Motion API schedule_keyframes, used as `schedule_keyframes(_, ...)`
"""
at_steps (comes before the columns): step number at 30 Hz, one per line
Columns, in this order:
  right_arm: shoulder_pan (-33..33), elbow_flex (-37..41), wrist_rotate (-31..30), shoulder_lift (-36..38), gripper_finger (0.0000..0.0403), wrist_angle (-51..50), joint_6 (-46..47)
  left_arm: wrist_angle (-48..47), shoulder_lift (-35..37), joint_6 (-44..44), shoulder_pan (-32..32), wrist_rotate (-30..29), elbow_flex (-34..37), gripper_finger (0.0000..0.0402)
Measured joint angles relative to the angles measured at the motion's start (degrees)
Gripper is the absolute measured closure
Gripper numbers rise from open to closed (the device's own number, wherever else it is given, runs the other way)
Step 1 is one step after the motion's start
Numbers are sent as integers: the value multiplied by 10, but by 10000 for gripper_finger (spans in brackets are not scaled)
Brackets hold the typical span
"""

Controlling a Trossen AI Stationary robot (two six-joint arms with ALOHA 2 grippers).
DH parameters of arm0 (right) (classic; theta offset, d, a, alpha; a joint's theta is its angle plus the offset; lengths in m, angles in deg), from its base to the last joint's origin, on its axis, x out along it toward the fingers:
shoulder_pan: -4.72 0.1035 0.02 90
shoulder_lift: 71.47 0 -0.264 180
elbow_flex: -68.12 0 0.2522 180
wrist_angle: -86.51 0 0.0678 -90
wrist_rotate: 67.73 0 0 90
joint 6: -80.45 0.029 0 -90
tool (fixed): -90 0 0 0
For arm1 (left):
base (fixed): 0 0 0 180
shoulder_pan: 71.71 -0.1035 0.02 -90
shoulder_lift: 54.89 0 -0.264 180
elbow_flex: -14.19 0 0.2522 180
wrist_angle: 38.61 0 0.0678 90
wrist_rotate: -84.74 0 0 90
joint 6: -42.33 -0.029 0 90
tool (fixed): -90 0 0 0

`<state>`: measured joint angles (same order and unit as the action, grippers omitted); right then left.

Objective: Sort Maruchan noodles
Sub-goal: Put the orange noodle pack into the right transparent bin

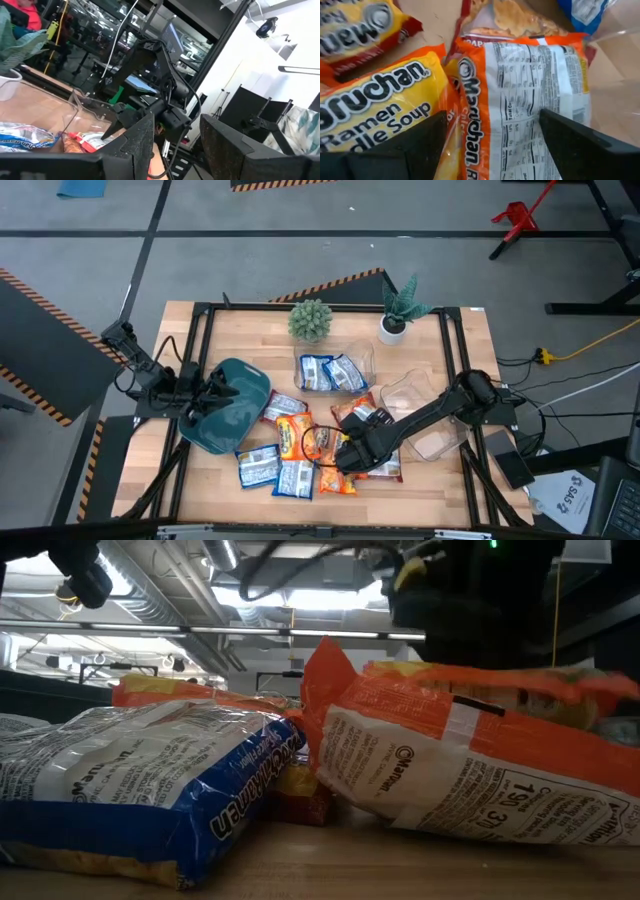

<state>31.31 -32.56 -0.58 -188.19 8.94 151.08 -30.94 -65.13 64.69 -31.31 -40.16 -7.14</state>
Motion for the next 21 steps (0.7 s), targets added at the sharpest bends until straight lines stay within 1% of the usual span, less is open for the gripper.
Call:
schedule_keyframes(2, 0, 8, 0, 0, 91, 2, 3, 0, 0, 0, 0, -10, 0, 247)
schedule_keyframes(4, 0, 10, -1, 0, 94, -4, 28, 0, 0, 0, 0, -17, 0, 247)
schedule_keyframes(7, 0, 10, -3, 0, 121, -12, 48, 0, 0, 0, 0, -21, 0, 247)
schedule_keyframes(10, 0, 6, -1, 0, 177, -15, 55, 0, 0, 0, 0, -21, 0, 247)
schedule_keyframes(18, 0, -9, 0, 0, 378, -11, 55, 0, 0, -1, 0, -26, 0, 247)
schedule_keyframes(19, 0, -16, -1, 0, 388, -12, 52, 0, 0, -1, 0, -26, 0, 247)
schedule_keyframes(21, 0, -35, -5, -1, 387, -21, 47, 0, 0, -1, 0, -27, 0, 247)
